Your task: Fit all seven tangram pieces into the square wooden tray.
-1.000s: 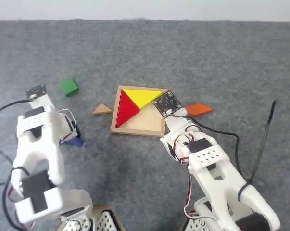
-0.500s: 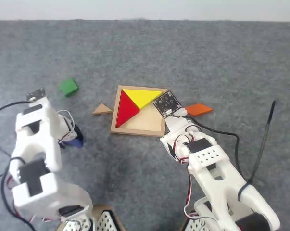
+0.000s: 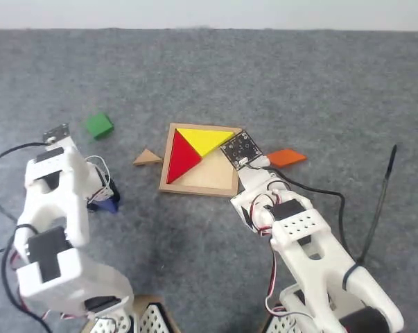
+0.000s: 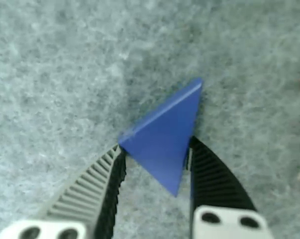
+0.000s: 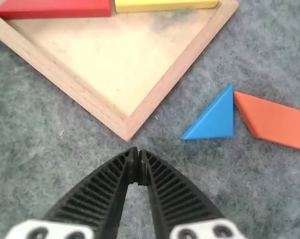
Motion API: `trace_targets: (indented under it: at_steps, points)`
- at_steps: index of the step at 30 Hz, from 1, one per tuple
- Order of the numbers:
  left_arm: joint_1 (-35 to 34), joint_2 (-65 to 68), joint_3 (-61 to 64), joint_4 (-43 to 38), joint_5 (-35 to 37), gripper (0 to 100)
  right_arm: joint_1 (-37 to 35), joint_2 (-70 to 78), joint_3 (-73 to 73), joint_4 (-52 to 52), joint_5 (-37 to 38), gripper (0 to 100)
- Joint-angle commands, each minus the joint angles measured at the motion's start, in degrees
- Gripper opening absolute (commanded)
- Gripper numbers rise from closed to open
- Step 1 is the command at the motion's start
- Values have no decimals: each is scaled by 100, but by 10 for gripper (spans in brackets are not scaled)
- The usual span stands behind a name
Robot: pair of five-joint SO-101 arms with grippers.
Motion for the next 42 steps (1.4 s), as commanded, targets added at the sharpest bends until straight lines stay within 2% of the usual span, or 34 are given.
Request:
trace_targets:
  at_steps: [1, 7, 11, 15, 18, 26, 31, 34, 42]
  points:
    - [-62, -97, 4, -70, 0, 172, -31, -66, -53, -66, 70, 9]
    - [-35, -97, -13, -79, -9, 134, -31, -66, -53, -66, 70, 9]
    - [-62, -123, -13, -44, -26, 205, -31, -66, -53, -66, 70, 9]
    - [-70, -132, -163, 255, -870, 276, -31, -66, -53, -66, 70, 9]
    - [-193, -132, -435, 501, -1064, 310, -31, -66, -53, -66, 70, 9]
    - [-325, -62, -681, -220, -1090, 306, -31, -66, -53, -66, 70, 9]
    - [-299, -62, -453, -237, -1143, 243, -31, -66, -53, -66, 70, 9]
    - [-237, -62, -277, -185, -1345, 242, -31, -66, -53, -66, 70, 9]
    - [-70, -18, -303, -105, -1336, 242, -31, -66, -53, -66, 70, 9]
